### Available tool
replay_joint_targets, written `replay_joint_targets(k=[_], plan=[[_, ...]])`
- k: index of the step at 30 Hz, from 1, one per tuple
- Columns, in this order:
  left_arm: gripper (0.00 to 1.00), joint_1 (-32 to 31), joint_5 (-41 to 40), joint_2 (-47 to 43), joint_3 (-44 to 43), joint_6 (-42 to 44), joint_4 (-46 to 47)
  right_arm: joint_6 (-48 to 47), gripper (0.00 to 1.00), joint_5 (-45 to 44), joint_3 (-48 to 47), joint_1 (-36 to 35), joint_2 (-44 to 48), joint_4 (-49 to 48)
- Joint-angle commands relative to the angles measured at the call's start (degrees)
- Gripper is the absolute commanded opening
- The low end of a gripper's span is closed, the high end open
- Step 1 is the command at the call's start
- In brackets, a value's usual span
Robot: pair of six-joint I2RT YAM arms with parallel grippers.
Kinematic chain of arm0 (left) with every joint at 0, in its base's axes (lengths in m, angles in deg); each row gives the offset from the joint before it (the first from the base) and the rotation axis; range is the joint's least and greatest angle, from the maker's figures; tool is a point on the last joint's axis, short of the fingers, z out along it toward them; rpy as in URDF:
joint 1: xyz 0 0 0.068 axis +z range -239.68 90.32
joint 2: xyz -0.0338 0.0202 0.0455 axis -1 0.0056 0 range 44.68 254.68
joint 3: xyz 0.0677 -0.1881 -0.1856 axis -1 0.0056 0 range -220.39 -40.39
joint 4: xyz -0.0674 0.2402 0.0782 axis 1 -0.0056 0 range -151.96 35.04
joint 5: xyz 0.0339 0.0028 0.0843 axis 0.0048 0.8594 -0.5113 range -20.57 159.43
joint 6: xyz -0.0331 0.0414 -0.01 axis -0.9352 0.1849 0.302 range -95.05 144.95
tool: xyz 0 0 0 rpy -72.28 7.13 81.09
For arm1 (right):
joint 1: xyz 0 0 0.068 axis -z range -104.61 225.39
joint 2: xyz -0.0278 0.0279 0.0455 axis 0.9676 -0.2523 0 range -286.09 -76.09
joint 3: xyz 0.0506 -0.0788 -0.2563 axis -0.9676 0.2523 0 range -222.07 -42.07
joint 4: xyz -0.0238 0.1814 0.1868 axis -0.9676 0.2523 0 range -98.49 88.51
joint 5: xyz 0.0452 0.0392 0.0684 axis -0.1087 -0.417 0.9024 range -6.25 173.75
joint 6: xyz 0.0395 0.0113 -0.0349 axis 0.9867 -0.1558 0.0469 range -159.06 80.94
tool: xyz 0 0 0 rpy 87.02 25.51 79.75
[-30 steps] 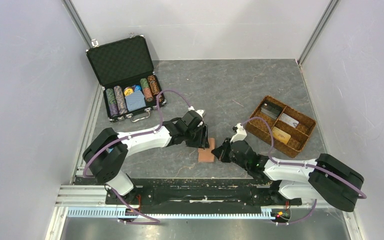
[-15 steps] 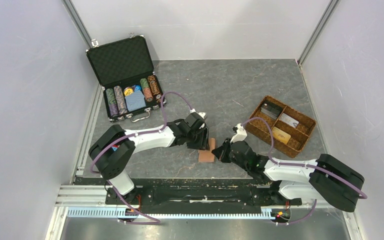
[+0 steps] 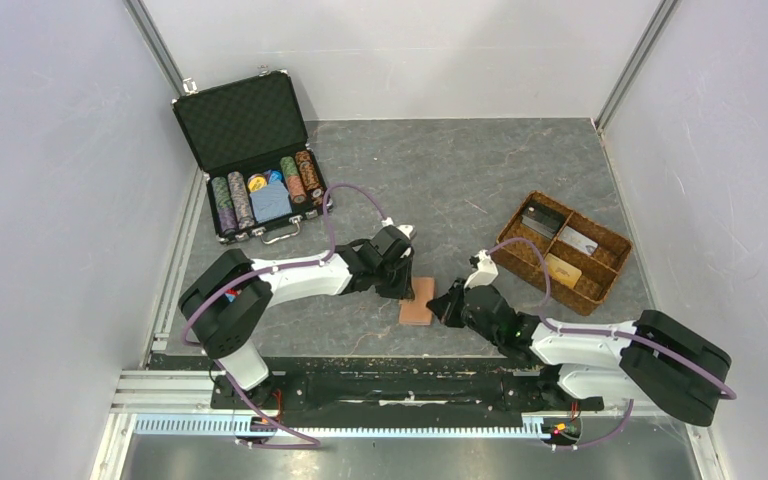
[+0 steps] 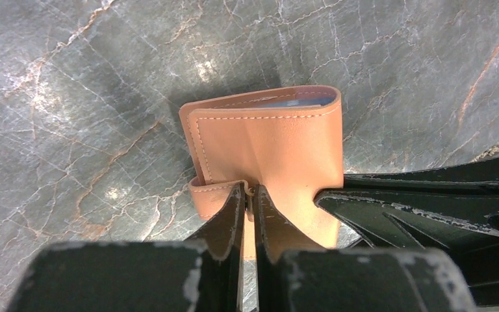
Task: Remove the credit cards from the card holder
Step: Open the card holder at the center of the board.
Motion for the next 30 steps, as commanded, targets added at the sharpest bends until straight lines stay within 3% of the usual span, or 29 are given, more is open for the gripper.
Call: replay_joint_targets(k=[1,14,27,30], plan=[[0.03,-0.13,-1.79,-0.04,0.26,1.8,-2.93,0.31,0.0,-3.19,1.62,-0.45,1.63,-2.66],[0.02,-0.04,-4.77,-7.22,2.78,-0.21,-5.84,-4.85,0.01,-6.33,2.61,1.57,3.98,1.99],[0.02,0.09,-0.36,-12.79,10.37,-3.74,4.07,-16.66,0.67,-3.1,-8.56,1.89,4.74,15.45],[0.02,0.14,0.51,-13.91,11.75,-4.27,6.21,-17.42,0.71,-3.67,-10.89,0.23,2.01,16.78]])
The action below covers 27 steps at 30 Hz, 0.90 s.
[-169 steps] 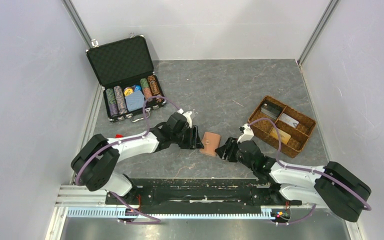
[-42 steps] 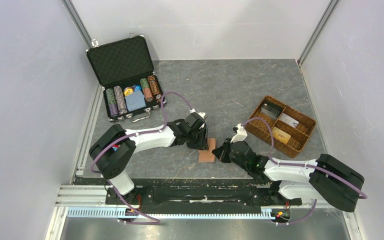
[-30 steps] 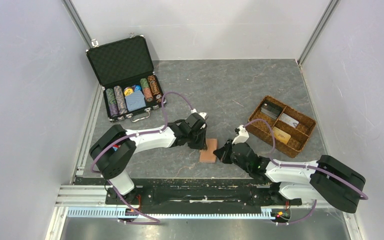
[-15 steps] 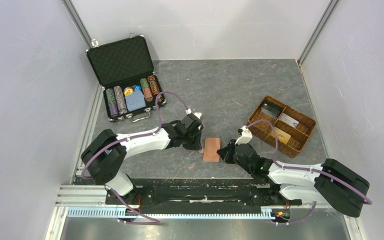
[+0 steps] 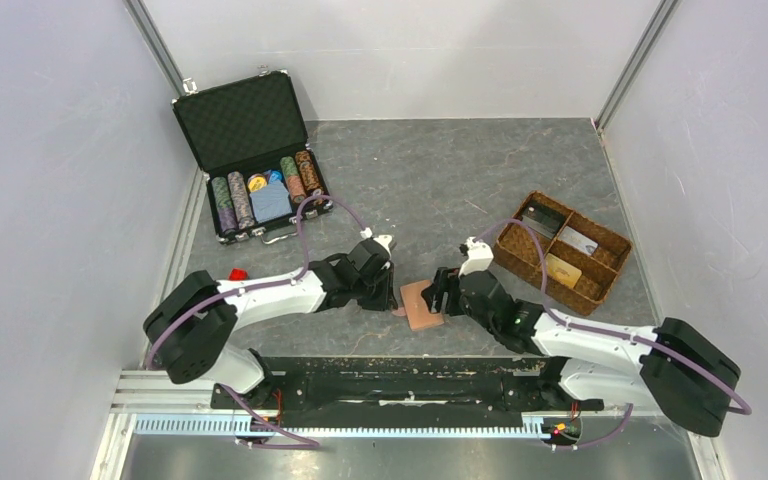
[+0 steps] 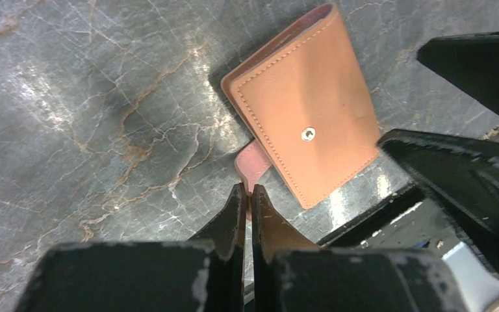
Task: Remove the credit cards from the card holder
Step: Open the card holder at the center of the board.
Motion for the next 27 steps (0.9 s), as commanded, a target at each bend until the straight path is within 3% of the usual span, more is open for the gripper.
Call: replay_joint_targets(k=[1,6,15,27], plan=[[0.02,0.22,2.33,-3.41,1.75,-2.87,6.34,-3.31,0.74,-0.38,-4.51,-2.18,-3.29,3.24],[0.02,0.23,2.65,-4.98,2.94,-3.15,7.22,-3.81,0.85,-1.13,-7.56,-5.29,-7.21,3.52],[0.02,0.23,1.76,-7.74,4.78,-4.32,7.81,-3.78,0.88,-5.5,-11.79,-8.97,-13.56,6.45],[0.02,0.23,0.0,-7.41,5.52,-5.49,7.49,-3.85,0.97,-9.15,-11.22,-13.41,-13.56,7.41]])
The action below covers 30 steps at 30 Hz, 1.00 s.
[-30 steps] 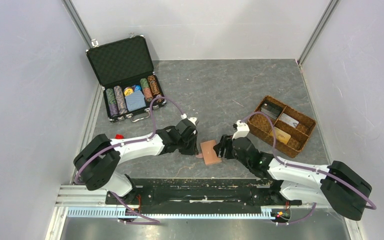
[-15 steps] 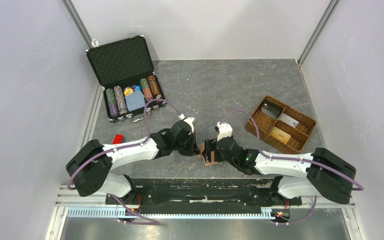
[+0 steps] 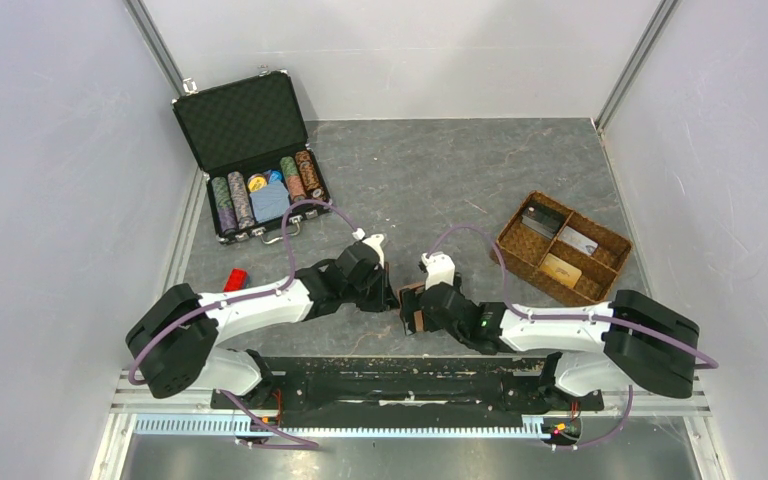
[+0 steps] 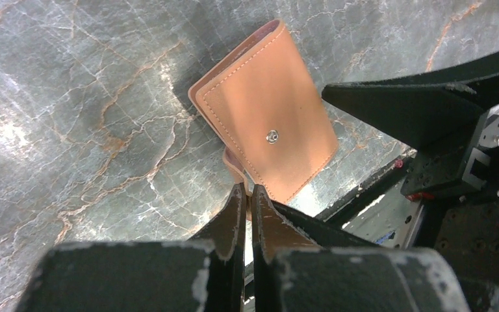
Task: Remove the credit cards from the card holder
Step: Open the card holder at the center of the board.
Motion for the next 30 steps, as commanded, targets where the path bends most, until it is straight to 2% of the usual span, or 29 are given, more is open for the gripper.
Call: replay_joint_targets(k=[1,20,30], plan=[[0.02,0.18,-2.03,-0.85,0.73,-2.51,1.67,-0.75,0.98,-2.83,-1.11,-1.95,0.37,0.13],[0.02,0.18,-2.52,-3.09,3.04,-2.96,1.43,1.79,0.98,-18.34,-7.65,-10.1,-6.02,10.92],[0.02,0.18,-3.2,-4.06,3.73,-2.46,-0.06,1.37,0.88,-22.61,-5.3,-10.28,-1.45,11.37]])
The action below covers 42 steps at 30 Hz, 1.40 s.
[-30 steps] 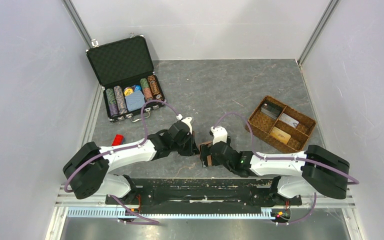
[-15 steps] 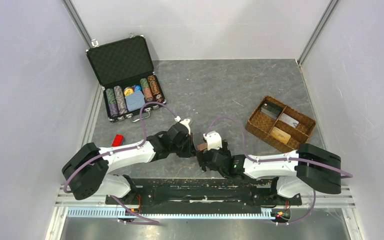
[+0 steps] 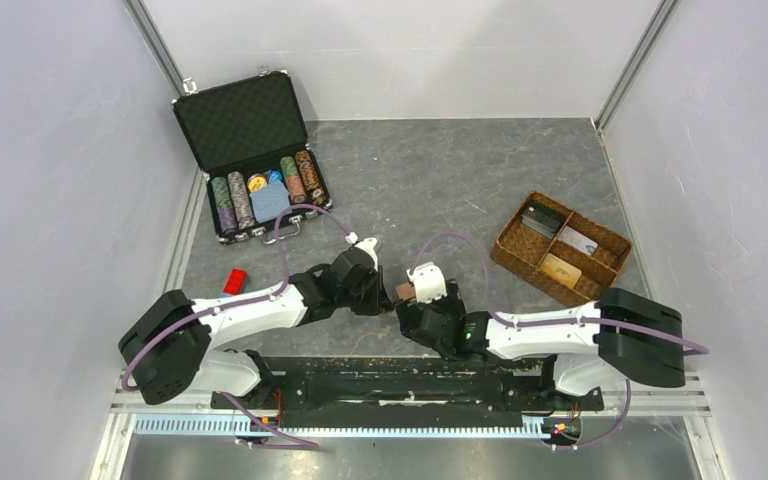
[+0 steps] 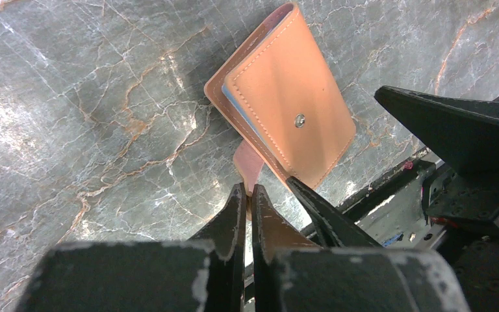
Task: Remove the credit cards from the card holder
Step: Open the card holder at the center of the board.
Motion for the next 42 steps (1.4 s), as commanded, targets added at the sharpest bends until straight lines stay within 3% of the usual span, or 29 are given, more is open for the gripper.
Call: replay_joint_targets(k=[1,15,28,42], plan=[[0.02,0.18,-1.27,-1.51,0.83,-1.23,-0.02,0.64,0.87,-4.69,0.56,-0.36,3.54,0.22],[0.02,0.18,-3.31,-1.48,1.58,-0.09,-2.53,-0.48,0.75,-10.2,2.82,0.38,12.76,3.99],[0.02,0.71,-7.76,-2.05,-0.35,1.59,-7.75,1.81,0.64,-5.11,12.03,6.99,21.39,4.71],[0.02,0.89,-2.21,-3.35,-0.86,0.71,-3.97,-2.03,0.47,2.03,2.97,8.14,26.29,9.82]])
